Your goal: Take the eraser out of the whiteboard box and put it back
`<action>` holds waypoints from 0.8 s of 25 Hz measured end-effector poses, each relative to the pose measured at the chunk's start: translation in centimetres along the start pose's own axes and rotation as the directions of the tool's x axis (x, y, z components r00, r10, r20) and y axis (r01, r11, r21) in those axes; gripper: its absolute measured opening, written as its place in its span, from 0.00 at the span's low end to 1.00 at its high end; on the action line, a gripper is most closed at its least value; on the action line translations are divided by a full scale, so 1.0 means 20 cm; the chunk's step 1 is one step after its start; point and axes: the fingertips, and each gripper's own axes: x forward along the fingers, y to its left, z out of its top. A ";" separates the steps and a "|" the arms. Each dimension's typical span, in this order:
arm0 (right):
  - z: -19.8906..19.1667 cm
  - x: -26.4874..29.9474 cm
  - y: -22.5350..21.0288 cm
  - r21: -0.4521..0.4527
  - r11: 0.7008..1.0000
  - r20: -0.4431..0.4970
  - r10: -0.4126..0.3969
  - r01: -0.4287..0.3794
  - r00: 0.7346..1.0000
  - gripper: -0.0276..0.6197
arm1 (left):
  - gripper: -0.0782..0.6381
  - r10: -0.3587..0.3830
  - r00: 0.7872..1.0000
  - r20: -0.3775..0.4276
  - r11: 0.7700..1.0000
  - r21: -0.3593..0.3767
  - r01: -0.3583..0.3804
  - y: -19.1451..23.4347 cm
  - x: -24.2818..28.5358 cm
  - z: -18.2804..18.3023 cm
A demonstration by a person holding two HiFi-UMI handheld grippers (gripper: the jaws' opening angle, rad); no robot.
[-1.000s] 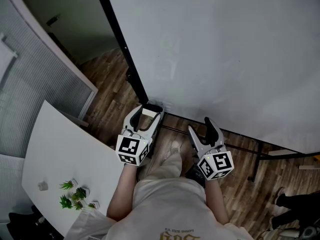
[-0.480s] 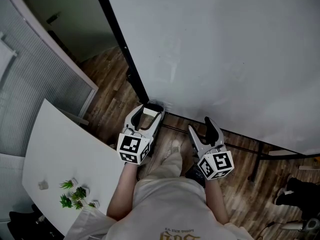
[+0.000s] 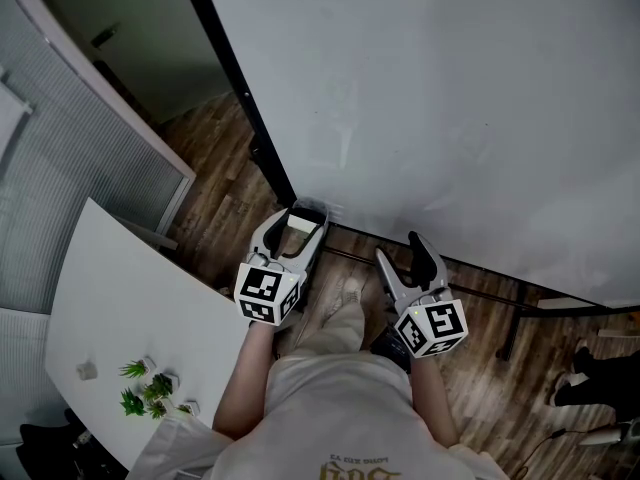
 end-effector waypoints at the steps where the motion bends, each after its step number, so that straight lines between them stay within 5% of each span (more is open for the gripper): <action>1: 0.00 0.00 0.00 -0.001 1.000 0.000 0.001 -0.001 1.000 0.49 | 0.47 0.000 1.000 0.000 1.000 -0.001 0.000 0.00 0.00 0.00; 20: 0.02 -0.05 -0.02 -0.007 1.000 0.005 -0.007 0.007 1.000 0.49 | 0.47 -0.005 1.000 -0.015 1.000 -0.008 0.005 0.00 0.02 -0.03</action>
